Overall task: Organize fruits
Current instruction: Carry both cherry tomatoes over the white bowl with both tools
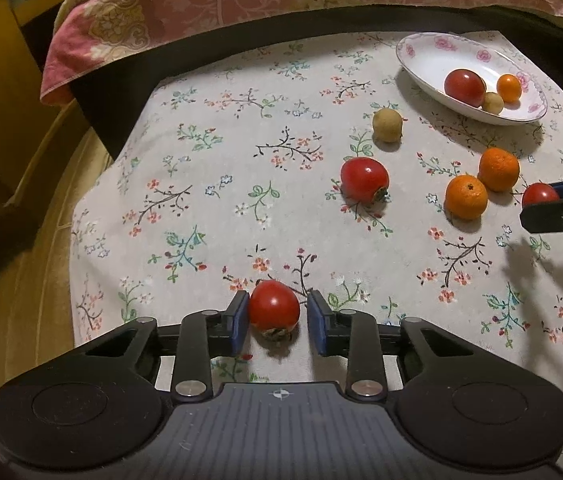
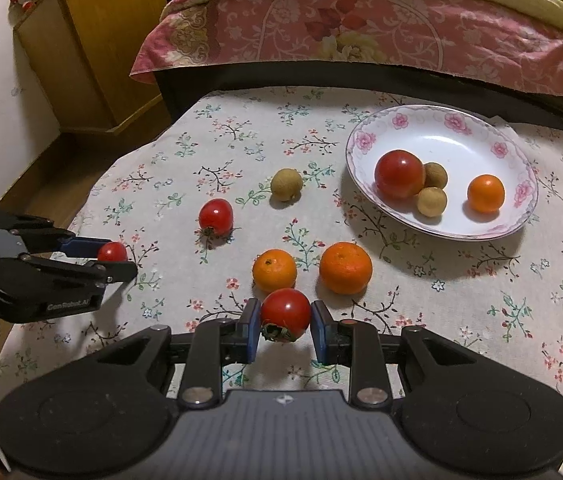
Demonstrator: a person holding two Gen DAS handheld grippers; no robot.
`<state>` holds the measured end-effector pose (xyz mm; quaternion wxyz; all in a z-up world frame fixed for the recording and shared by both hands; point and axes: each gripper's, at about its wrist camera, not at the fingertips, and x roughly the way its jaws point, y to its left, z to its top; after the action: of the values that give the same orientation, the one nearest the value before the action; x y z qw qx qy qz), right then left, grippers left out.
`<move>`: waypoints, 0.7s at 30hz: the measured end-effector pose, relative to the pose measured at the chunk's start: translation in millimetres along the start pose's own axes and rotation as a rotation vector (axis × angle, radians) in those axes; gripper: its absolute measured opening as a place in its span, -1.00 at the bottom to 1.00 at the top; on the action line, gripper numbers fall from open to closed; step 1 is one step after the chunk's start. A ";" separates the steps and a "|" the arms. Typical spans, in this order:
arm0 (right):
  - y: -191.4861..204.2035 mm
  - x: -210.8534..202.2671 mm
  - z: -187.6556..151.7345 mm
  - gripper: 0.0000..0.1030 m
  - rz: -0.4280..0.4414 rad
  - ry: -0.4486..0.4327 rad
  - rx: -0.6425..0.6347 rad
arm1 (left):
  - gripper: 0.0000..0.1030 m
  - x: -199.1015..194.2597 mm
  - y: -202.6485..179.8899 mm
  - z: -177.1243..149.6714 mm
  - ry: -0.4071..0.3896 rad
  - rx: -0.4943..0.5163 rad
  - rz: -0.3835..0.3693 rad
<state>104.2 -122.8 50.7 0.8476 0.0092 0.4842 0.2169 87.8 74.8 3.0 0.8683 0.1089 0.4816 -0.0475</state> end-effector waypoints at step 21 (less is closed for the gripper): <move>-24.2 -14.4 7.8 -0.48 -0.045 -0.062 0.061 | -0.33 -19.5 -54.5 40.0 -0.110 0.071 -0.163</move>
<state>113.0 -148.7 61.2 0.8661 0.0306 0.4643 0.1825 100.2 12.0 32.1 0.8822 0.0973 0.4385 -0.1409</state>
